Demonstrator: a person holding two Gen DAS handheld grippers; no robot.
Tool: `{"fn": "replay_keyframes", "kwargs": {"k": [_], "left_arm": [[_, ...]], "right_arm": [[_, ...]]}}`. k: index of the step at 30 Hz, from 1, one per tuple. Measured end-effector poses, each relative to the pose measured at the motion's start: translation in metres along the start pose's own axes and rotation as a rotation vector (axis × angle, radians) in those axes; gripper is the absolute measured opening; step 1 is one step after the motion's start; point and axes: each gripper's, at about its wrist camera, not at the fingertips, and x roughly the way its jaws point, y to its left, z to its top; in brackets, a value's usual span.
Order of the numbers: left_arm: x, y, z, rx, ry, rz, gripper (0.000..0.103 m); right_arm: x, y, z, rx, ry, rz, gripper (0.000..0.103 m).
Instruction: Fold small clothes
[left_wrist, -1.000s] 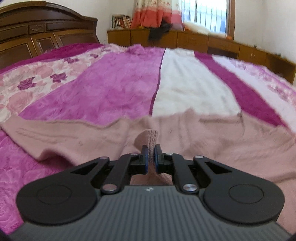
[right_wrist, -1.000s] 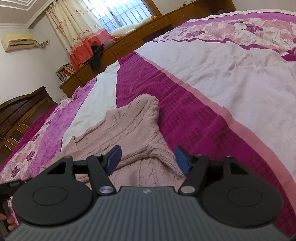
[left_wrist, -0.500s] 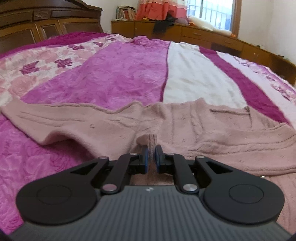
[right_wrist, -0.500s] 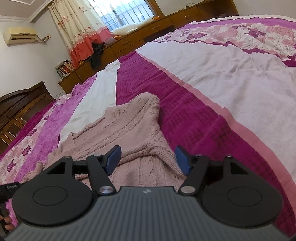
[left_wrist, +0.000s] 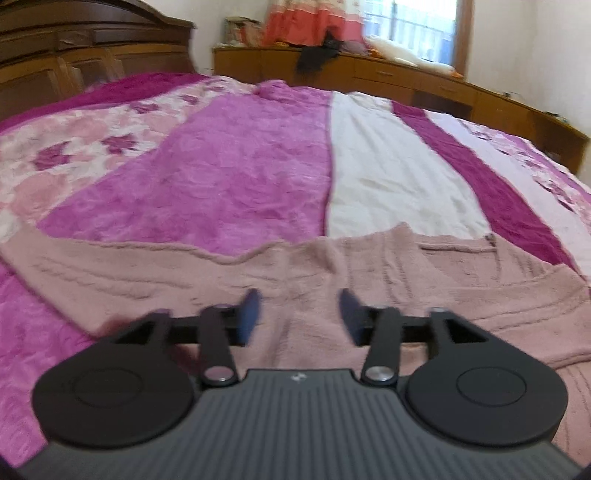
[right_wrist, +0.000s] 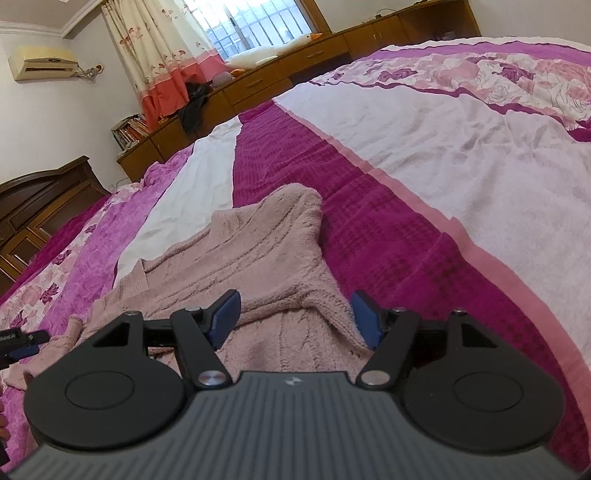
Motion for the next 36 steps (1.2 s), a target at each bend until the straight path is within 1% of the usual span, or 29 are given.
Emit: {"fn": "replay_keyframes", "kwargs": {"k": [1, 4, 7, 11, 12, 14, 17, 18, 19, 20, 21, 23, 24, 25, 26, 27, 29, 32, 35, 36], "left_arm": [[0.005, -0.002, 0.001, 0.014, 0.008, -0.021, 0.056], [0.022, -0.007, 0.002, 0.049, 0.050, -0.052, 0.056], [0.039, -0.004, 0.000, 0.051, 0.096, -0.070, 0.055], [0.053, 0.004, -0.007, 0.064, 0.152, -0.055, 0.055], [0.054, 0.005, -0.009, 0.071, 0.157, -0.051, 0.055], [0.053, 0.008, -0.012, 0.074, 0.152, -0.070, 0.056], [0.051, 0.011, -0.014, 0.072, 0.149, -0.115, 0.054], [0.053, 0.012, -0.014, 0.065, 0.162, -0.139, 0.054], [0.054, 0.012, -0.015, 0.057, 0.170, -0.148, 0.049], [0.054, 0.011, -0.016, 0.060, 0.168, -0.150, 0.025], [0.055, 0.010, -0.016, 0.062, 0.169, -0.154, 0.013], [0.054, 0.012, -0.014, 0.031, 0.157, -0.166, 0.013], [0.051, 0.012, -0.012, 0.029, 0.132, -0.160, 0.013], [0.047, 0.011, -0.011, 0.037, 0.098, -0.134, 0.013], [0.044, 0.010, -0.009, 0.048, 0.063, -0.096, 0.013], [0.043, 0.010, -0.007, 0.053, 0.046, -0.062, 0.013], [0.047, 0.013, -0.007, 0.038, 0.057, -0.026, 0.013], [0.056, 0.013, -0.011, 0.049, 0.110, -0.017, 0.015], [0.053, 0.007, -0.013, 0.069, 0.114, -0.004, 0.016], [0.050, 0.006, -0.012, 0.071, 0.113, -0.003, 0.019]], "right_arm": [[0.000, 0.000, 0.001, -0.001, 0.002, -0.001, 0.073], [0.001, 0.001, 0.003, -0.007, 0.009, -0.005, 0.073], [0.000, 0.002, 0.006, -0.020, 0.013, -0.004, 0.073], [0.003, 0.004, 0.011, -0.040, 0.018, -0.007, 0.073], [0.004, 0.005, 0.012, -0.045, 0.021, -0.006, 0.073], [0.009, 0.005, 0.015, -0.051, 0.027, -0.008, 0.073], [0.019, 0.006, 0.023, -0.059, 0.036, -0.018, 0.073], [0.023, 0.007, 0.025, -0.064, 0.040, -0.029, 0.073], [0.027, 0.007, 0.027, -0.071, 0.046, -0.041, 0.073], [0.031, 0.008, 0.029, -0.078, 0.051, -0.051, 0.073], [0.034, 0.008, 0.029, -0.082, 0.058, -0.058, 0.073], [0.041, 0.009, 0.029, -0.093, 0.076, -0.070, 0.073], [0.043, 0.010, 0.027, -0.106, 0.082, -0.081, 0.073], [0.045, 0.011, 0.025, -0.119, 0.086, -0.088, 0.073], [0.046, 0.012, 0.023, -0.134, 0.088, -0.095, 0.073], [0.047, 0.012, 0.020, -0.151, 0.088, -0.100, 0.073], [0.048, 0.013, 0.017, -0.173, 0.085, -0.103, 0.073], [0.049, 0.011, 0.020, -0.170, 0.096, -0.092, 0.073], [0.049, 0.005, 0.034, -0.141, 0.117, -0.047, 0.073], [0.049, 0.004, 0.039, -0.136, 0.118, -0.034, 0.073]]}}
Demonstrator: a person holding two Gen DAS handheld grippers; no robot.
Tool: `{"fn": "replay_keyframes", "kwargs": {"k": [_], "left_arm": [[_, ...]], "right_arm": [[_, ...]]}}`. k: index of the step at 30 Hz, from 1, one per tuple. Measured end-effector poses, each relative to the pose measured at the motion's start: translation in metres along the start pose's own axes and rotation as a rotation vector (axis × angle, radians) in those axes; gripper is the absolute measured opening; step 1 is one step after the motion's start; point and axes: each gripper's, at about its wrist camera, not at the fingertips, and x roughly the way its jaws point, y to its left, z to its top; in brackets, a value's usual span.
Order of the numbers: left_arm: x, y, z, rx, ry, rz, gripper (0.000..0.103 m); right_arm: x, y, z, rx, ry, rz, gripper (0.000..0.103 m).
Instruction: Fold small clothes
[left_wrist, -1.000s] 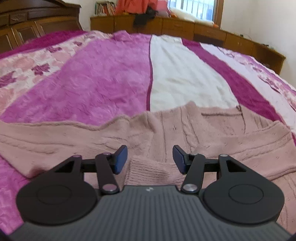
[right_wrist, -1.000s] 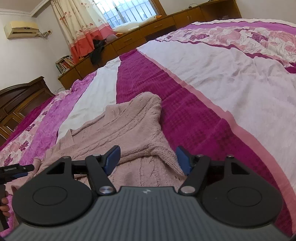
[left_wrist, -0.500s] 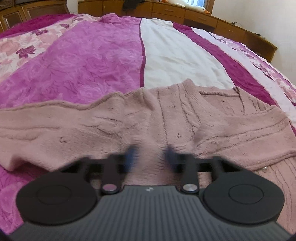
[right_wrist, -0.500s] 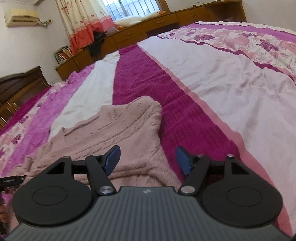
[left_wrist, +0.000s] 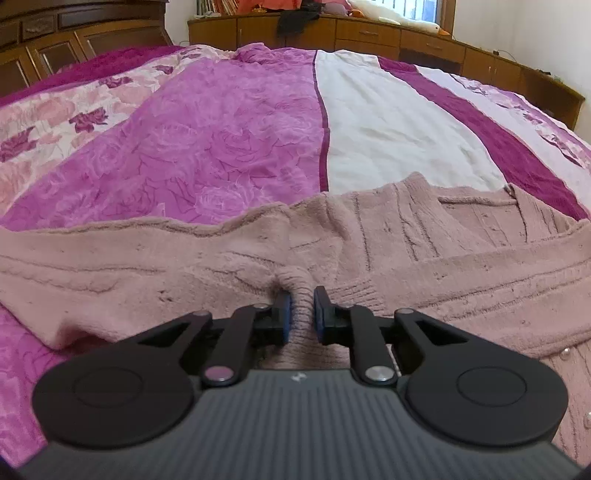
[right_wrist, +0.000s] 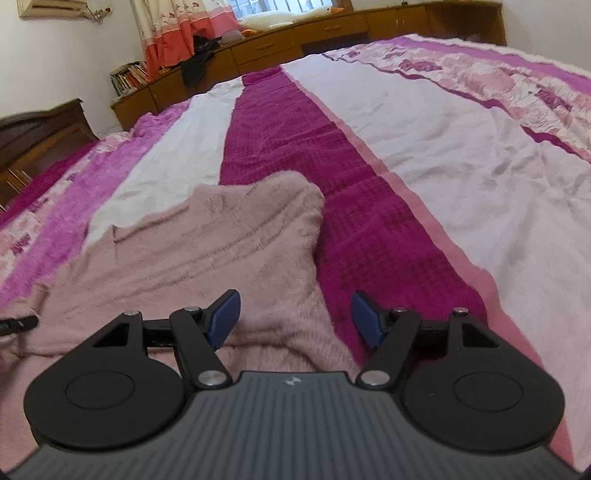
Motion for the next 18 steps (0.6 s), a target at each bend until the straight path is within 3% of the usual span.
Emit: {"fn": "replay_keyframes", "kwargs": {"k": [4, 8, 12, 18], "left_arm": [[-0.015, -0.001, 0.004, -0.033, -0.030, -0.009, 0.026], [-0.029, -0.010, 0.008, -0.068, -0.059, -0.049, 0.027], [-0.028, -0.026, 0.008, -0.061, -0.045, -0.101, 0.027], [-0.008, -0.043, -0.005, -0.040, 0.007, -0.104, 0.028]], "right_arm": [[0.007, -0.011, 0.027, 0.012, -0.007, 0.048, 0.074], [0.036, -0.024, 0.049, 0.049, 0.053, 0.109, 0.074], [0.070, -0.036, 0.056, 0.149, 0.127, 0.177, 0.074], [0.095, -0.037, 0.067, 0.286, 0.100, 0.261, 0.073]]}}
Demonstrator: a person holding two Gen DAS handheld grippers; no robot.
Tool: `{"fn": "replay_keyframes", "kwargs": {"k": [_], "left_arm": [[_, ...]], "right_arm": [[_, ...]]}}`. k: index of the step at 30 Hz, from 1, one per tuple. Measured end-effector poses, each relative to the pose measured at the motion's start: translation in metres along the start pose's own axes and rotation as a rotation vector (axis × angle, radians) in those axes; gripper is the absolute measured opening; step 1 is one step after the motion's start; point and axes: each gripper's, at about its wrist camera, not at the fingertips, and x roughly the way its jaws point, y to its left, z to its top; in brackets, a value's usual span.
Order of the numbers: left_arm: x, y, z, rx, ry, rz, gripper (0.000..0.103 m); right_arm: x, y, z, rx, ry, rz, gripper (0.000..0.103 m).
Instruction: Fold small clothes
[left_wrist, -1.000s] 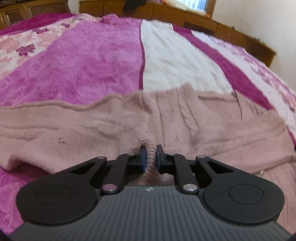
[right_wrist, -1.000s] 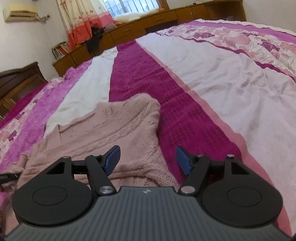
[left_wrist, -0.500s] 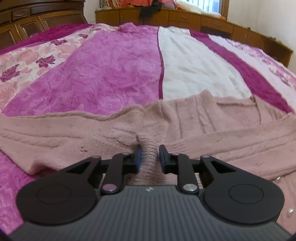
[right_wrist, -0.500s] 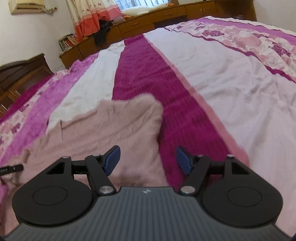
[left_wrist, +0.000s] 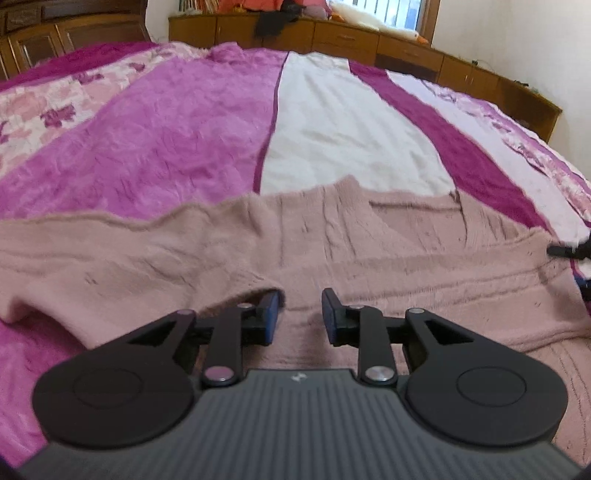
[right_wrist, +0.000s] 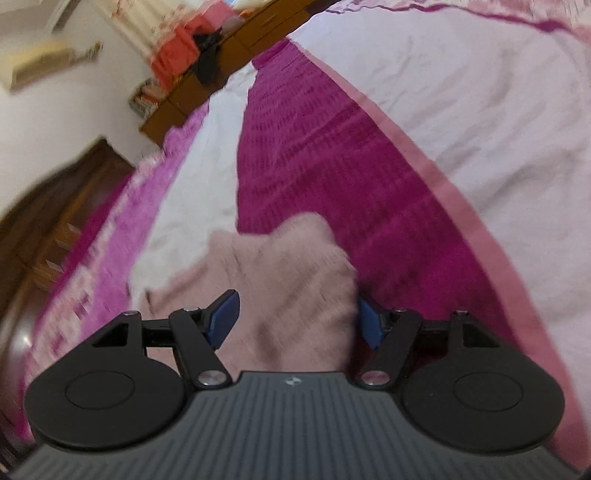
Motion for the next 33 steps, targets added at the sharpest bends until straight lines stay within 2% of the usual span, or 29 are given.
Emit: {"fn": "replay_keyframes", "kwargs": {"k": [1, 2, 3, 6, 10, 15, 17, 20, 22, 27, 29, 33], "left_arm": [[0.002, 0.000, -0.003, -0.005, 0.005, 0.001, 0.028], [0.004, 0.000, -0.005, -0.006, 0.004, 0.004, 0.028], [0.005, -0.001, -0.007, -0.003, 0.002, 0.008, 0.028], [0.005, -0.003, -0.009, 0.007, -0.006, 0.021, 0.028], [0.007, -0.005, -0.011, 0.015, -0.008, 0.025, 0.029], [0.007, -0.006, -0.013, 0.015, -0.014, 0.029, 0.029], [0.008, -0.006, -0.014, 0.017, -0.017, 0.029, 0.029], [0.008, -0.004, -0.014, 0.016, -0.018, 0.023, 0.029], [0.008, -0.003, -0.014, 0.014, -0.019, 0.018, 0.029], [0.008, -0.003, -0.015, 0.008, -0.022, 0.016, 0.029], [0.008, -0.004, -0.016, 0.007, -0.024, 0.016, 0.029], [0.008, -0.003, -0.016, 0.004, -0.026, 0.014, 0.029]], "right_arm": [[0.003, 0.003, 0.001, -0.003, -0.010, 0.010, 0.063], [0.005, 0.008, 0.000, -0.023, -0.022, 0.010, 0.043], [0.006, 0.014, -0.002, -0.047, -0.037, -0.003, 0.033], [-0.001, 0.043, -0.017, -0.215, -0.108, -0.008, 0.026], [-0.008, 0.083, -0.053, -0.522, -0.105, -0.016, 0.025], [0.003, 0.115, -0.096, -0.784, 0.021, -0.040, 0.030], [0.002, 0.122, -0.106, -0.834, 0.031, -0.039, 0.050], [-0.009, 0.128, -0.114, -0.842, 0.026, -0.003, 0.070], [-0.013, 0.133, -0.117, -0.845, 0.003, -0.003, 0.072], [-0.007, 0.138, -0.110, -0.832, -0.035, -0.069, 0.074], [0.002, 0.138, -0.107, -0.805, -0.028, -0.099, 0.074], [0.015, 0.137, -0.103, -0.701, -0.027, -0.102, 0.074]]}}
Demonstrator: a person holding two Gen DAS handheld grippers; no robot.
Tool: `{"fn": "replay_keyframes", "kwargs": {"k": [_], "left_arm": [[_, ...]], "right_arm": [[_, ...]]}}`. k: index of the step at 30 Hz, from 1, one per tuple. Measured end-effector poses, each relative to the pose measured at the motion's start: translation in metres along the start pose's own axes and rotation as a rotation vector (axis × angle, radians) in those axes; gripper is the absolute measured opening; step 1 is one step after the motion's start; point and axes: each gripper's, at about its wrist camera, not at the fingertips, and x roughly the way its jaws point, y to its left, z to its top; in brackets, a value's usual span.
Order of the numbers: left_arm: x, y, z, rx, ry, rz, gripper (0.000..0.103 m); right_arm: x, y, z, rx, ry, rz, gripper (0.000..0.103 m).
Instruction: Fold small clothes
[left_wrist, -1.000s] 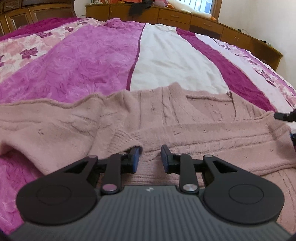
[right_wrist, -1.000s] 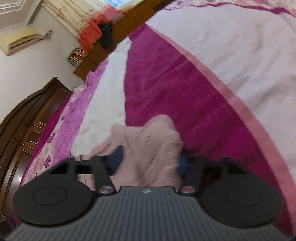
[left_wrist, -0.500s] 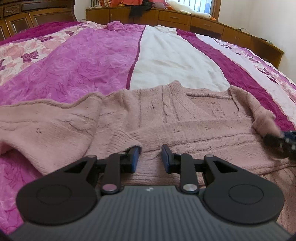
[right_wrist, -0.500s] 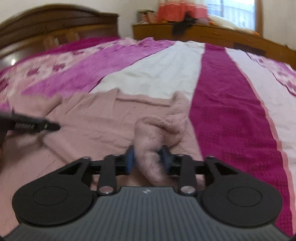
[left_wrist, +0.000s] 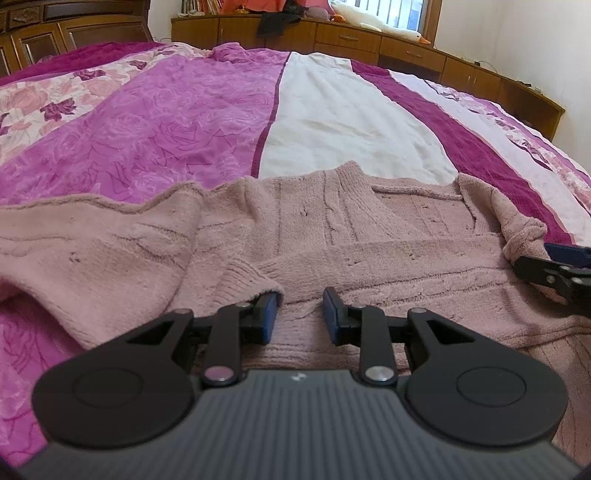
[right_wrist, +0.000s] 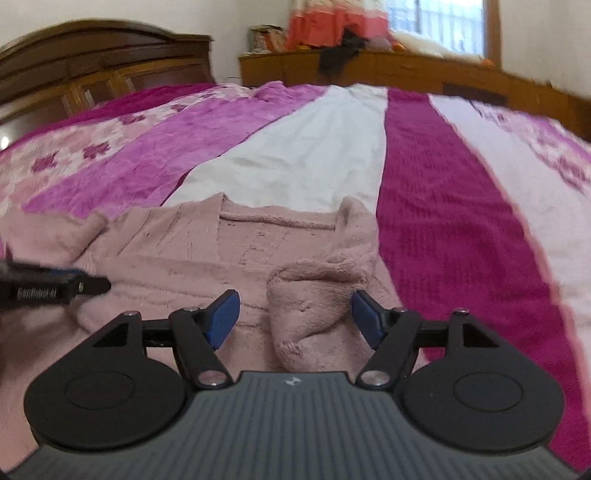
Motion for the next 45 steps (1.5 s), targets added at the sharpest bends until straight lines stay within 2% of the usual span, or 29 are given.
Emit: {"fn": "replay_keyframes", "kwargs": {"k": [1, 5, 7, 14, 18, 24, 27, 30, 32, 35, 39, 42, 44, 45], "left_arm": [[0.000, 0.000, 0.000, 0.000, -0.001, 0.000, 0.029], [0.000, 0.000, 0.000, 0.007, -0.001, 0.000, 0.029], [0.000, 0.000, 0.000, 0.006, -0.001, -0.001, 0.029], [-0.001, -0.001, -0.001, 0.017, -0.007, 0.001, 0.029], [-0.001, -0.002, -0.002, 0.024, -0.009, 0.005, 0.029], [-0.001, -0.003, -0.003, 0.032, -0.009, 0.012, 0.029], [-0.001, -0.003, -0.001, 0.034, -0.005, 0.012, 0.029], [-0.001, -0.002, -0.001, 0.030, -0.001, 0.009, 0.029], [-0.001, -0.002, 0.000, 0.025, 0.000, 0.007, 0.029], [-0.001, -0.003, -0.001, 0.025, 0.000, 0.010, 0.030], [-0.001, -0.005, -0.002, 0.030, -0.002, 0.017, 0.030], [-0.001, -0.005, -0.001, 0.027, 0.000, 0.018, 0.030], [-0.002, -0.005, 0.000, 0.020, 0.001, 0.018, 0.030], [-0.003, -0.005, 0.000, 0.013, 0.001, 0.016, 0.032]], "right_arm": [[0.001, 0.000, 0.000, 0.014, -0.016, -0.006, 0.072], [-0.003, 0.000, 0.003, 0.017, -0.072, -0.036, 0.019], [-0.007, -0.005, 0.006, -0.009, -0.091, -0.047, 0.012], [-0.016, -0.034, 0.024, -0.149, -0.134, -0.237, 0.011], [-0.008, -0.074, 0.032, -0.107, -0.109, -0.330, 0.011], [0.026, -0.124, 0.021, 0.043, 0.043, -0.330, 0.012], [0.031, -0.135, 0.019, 0.105, 0.057, -0.315, 0.014], [0.020, -0.138, 0.026, 0.150, 0.032, -0.330, 0.030], [0.005, -0.133, 0.029, 0.142, 0.002, -0.348, 0.051], [-0.018, -0.123, 0.031, 0.143, -0.010, -0.301, 0.054], [-0.051, -0.106, 0.026, 0.228, 0.008, -0.092, 0.054], [-0.057, -0.088, 0.014, 0.224, 0.049, -0.005, 0.054], [-0.051, -0.082, 0.005, 0.210, 0.082, -0.014, 0.054], [-0.045, -0.082, 0.000, 0.199, 0.097, -0.052, 0.054]]}}
